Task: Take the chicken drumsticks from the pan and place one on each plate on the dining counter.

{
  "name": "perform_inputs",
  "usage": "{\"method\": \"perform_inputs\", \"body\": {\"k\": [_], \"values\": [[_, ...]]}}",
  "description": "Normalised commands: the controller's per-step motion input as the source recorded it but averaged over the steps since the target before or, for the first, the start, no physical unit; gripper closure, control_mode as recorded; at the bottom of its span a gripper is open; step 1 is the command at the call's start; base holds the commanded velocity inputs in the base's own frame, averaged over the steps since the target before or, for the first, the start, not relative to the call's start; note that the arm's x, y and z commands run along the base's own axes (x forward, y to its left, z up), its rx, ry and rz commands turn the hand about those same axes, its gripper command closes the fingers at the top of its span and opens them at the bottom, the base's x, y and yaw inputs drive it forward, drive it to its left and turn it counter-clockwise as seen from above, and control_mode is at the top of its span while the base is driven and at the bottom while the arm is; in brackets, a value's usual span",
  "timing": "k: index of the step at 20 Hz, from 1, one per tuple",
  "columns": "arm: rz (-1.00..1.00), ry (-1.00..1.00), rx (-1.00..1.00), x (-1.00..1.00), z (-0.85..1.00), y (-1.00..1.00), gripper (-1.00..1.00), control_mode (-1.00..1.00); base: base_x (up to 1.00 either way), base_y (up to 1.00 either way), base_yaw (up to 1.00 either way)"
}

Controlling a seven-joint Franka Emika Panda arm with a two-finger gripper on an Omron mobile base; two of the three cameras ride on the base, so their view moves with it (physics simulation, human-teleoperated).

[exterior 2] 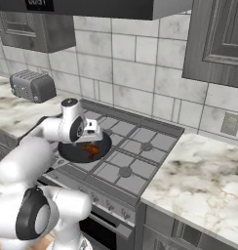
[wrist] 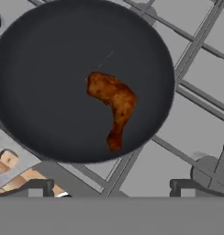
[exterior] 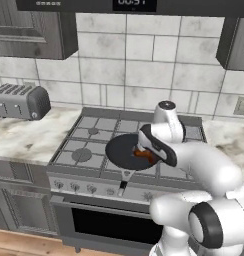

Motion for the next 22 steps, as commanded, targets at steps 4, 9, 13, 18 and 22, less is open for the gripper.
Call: {"method": "perform_inputs", "body": {"k": [4,9,13,18,22], "values": [[-0.01,0.14,-0.04,0.39,-0.41,0.0,-1.0,-1.0,0.0,0.0,0.0],[0.23,0.08,-0.07,0.29,-0.51,-0.01,-1.0,-1.0,0.0,0.0,0.0],[0.37,0.06,-0.08,0.24,-0.54,-0.02,-1.0,-1.0,0.0,0.0,0.0],[0.29,0.1,-0.07,0.45,-0.35,0.01,-1.0,-1.0,0.0,0.0,0.0],[0.22,0.11,-0.04,0.69,-0.16,0.0,-1.0,-1.0,0.0,0.0,0.0]]}}
